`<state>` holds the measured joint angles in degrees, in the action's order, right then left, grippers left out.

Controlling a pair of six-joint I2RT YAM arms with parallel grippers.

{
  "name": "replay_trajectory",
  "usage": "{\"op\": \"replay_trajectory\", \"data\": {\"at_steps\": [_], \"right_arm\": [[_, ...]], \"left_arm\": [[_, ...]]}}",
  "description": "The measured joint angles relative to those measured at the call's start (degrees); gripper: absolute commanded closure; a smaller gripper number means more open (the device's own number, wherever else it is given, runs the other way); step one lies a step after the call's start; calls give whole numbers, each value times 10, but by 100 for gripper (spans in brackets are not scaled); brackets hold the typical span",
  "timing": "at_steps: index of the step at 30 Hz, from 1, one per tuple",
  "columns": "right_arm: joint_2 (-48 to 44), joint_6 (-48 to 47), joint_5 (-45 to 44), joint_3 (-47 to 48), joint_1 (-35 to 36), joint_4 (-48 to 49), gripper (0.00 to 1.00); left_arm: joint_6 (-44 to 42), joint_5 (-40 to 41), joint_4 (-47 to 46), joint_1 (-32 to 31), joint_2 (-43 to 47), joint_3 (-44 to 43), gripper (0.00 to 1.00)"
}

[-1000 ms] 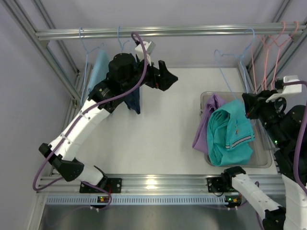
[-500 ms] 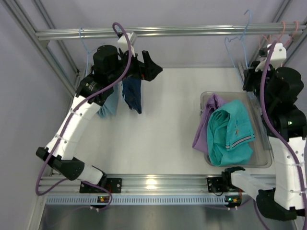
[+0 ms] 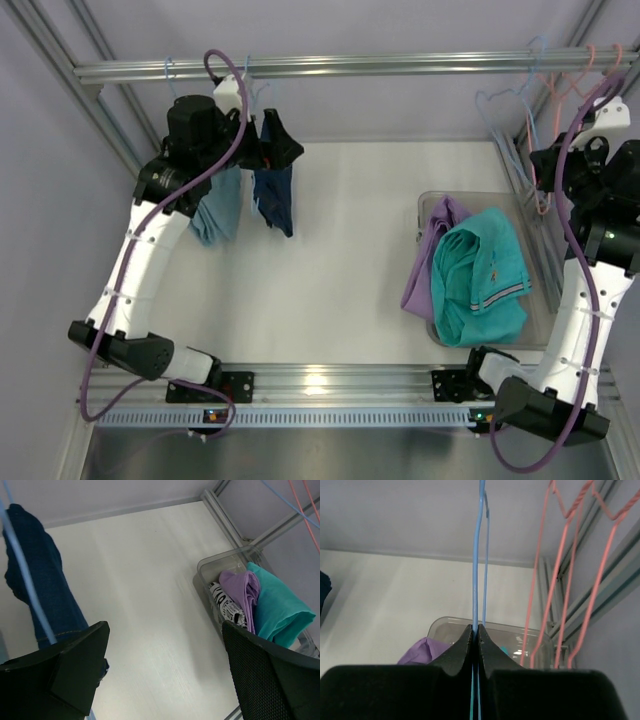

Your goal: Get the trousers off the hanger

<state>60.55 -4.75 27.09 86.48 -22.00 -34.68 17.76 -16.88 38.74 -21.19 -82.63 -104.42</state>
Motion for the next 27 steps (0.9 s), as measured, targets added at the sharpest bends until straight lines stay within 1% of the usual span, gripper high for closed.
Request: {"op": "replay_trajectory", "data": {"at_steps": [3, 7, 8, 10, 11, 13, 14, 15, 16, 21, 27], "right_arm": [[2, -8, 32, -41, -7, 11, 100], [6, -16, 50, -85, -8, 37, 100], [6, -19, 53, -89, -8, 42, 96], [4, -25, 59, -97, -8, 52, 81], [1, -29, 63, -102, -8, 50, 61], [-7, -38, 67, -115, -8, 46, 42], [-11, -42, 70, -119, -9, 44, 20], [-16, -42, 71, -122, -9, 39, 7], [-22, -47, 71, -124, -10, 35, 1], [-73, -57, 83, -127, -11, 6, 1], [-136, -49, 105, -128, -10, -37, 0]], "left_arm": [[-8, 1, 10, 21, 21, 3, 1], [-15, 0, 18, 55, 61, 10, 1], [-15, 0, 20, 63, 72, 13, 1], [-15, -1, 19, 81, 96, 29, 1], [-15, -2, 20, 88, 108, 39, 1], [-15, -1, 22, 94, 127, 55, 1], [-16, 3, 23, 96, 136, 63, 1], [-18, 9, 25, 98, 144, 70, 1], [-21, 15, 27, 99, 150, 75, 1], [-48, 70, 34, 107, 189, 105, 1], [-98, 162, 48, 108, 278, 173, 1]]}}
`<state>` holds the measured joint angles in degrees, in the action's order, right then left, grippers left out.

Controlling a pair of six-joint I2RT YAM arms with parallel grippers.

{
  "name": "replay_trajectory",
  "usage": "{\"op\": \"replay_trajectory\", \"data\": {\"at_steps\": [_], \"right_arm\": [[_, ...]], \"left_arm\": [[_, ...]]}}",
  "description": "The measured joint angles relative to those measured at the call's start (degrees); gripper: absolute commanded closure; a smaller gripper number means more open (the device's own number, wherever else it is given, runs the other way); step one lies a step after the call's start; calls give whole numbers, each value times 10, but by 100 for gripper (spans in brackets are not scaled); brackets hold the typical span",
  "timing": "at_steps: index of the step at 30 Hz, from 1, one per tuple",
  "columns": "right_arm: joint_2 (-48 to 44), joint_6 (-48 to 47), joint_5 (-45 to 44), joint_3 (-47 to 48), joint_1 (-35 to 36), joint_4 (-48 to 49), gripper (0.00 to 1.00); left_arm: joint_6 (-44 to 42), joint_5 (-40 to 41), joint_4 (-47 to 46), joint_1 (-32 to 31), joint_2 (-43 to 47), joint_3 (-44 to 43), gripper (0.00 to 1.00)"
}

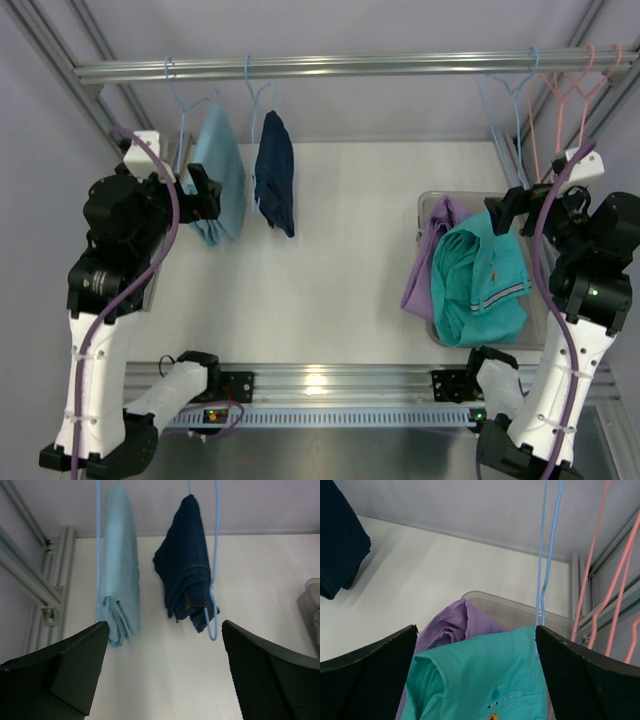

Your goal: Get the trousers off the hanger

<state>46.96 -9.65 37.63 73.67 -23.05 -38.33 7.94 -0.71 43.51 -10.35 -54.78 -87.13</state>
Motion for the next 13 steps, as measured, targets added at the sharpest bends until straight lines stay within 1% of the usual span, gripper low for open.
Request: {"op": "replay_trajectory", "data": {"at_steps": [4, 8, 11, 13], "right_arm": [[-25, 13, 1, -18, 1, -17, 1], [-30, 26, -10, -37, 20, -25, 1], [-29, 38, -30, -40, 59, -29, 1], [-25, 48, -58, -42, 104, -28, 1]], "left_arm": [[-34, 63, 6, 5, 56, 37, 1], [-63, 109, 7, 17, 90, 50, 1], [-80, 140, 9, 19, 101, 54, 1], [-86, 158, 12, 19, 101, 55, 1]]}}
